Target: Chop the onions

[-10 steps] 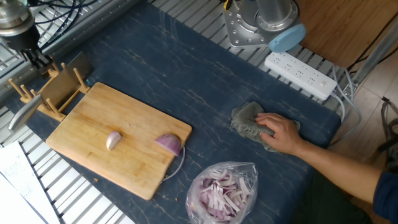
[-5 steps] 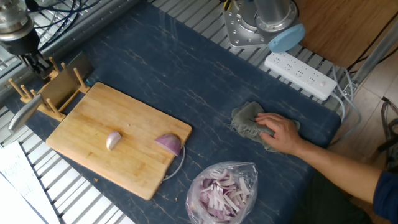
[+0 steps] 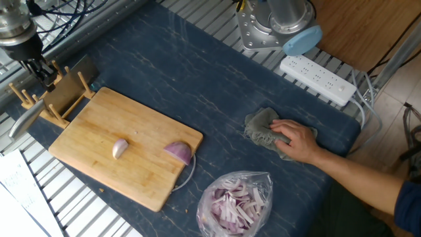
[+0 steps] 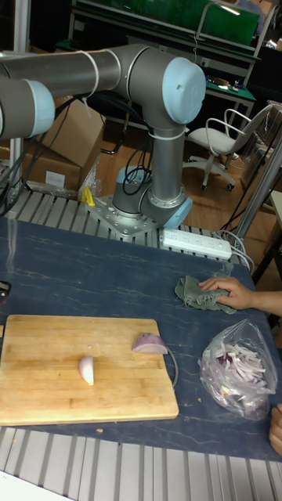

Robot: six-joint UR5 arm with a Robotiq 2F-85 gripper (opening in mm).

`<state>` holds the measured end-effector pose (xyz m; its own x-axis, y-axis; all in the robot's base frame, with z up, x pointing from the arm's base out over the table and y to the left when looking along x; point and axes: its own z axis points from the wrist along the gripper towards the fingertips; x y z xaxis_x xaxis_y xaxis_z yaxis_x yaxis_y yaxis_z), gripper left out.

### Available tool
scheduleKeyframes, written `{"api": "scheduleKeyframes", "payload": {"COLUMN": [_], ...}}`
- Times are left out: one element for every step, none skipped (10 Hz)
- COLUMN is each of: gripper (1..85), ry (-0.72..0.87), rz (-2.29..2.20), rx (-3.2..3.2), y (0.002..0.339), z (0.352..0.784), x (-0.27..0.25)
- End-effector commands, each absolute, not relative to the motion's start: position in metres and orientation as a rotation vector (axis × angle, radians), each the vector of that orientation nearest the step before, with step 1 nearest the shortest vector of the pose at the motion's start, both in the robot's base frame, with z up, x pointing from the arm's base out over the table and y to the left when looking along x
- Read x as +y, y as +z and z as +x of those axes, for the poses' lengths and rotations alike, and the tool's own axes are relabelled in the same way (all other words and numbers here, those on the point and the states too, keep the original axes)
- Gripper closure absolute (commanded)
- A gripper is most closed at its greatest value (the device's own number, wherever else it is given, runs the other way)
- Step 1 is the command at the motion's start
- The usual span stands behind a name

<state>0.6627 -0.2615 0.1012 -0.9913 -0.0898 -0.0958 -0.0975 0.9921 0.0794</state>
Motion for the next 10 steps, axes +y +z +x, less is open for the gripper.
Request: {"api": "scheduleKeyframes", "payload": {"gripper": [65.3, 65.3, 65.3, 65.3, 65.3, 65.3, 65.3, 65.3, 65.3, 65.3], "ry": [0.166, 0.175, 0.195, 0.216, 0.226, 0.231, 0.226, 0.228, 0.237, 0.237], "rz": [-0.145, -0.137, -0.125, -0.110, -0.103, -0.100, -0.105, -0.111, -0.111, -0.109], "rx": [3.027, 3.028, 3.027, 3.028, 3.027, 3.029, 3.027, 3.025, 3.024, 3.024], "y": [0.097, 0.096, 0.094, 0.092, 0.091, 0.089, 0.086, 0.084, 0.083, 0.081], "z": [0.662, 0.660, 0.659, 0.658, 0.656, 0.654, 0.651, 0.648, 0.646, 0.644], "x": [-0.263, -0.263, -0.261, -0.258, -0.258, -0.258, -0.262, -0.265, -0.265, -0.266]}}
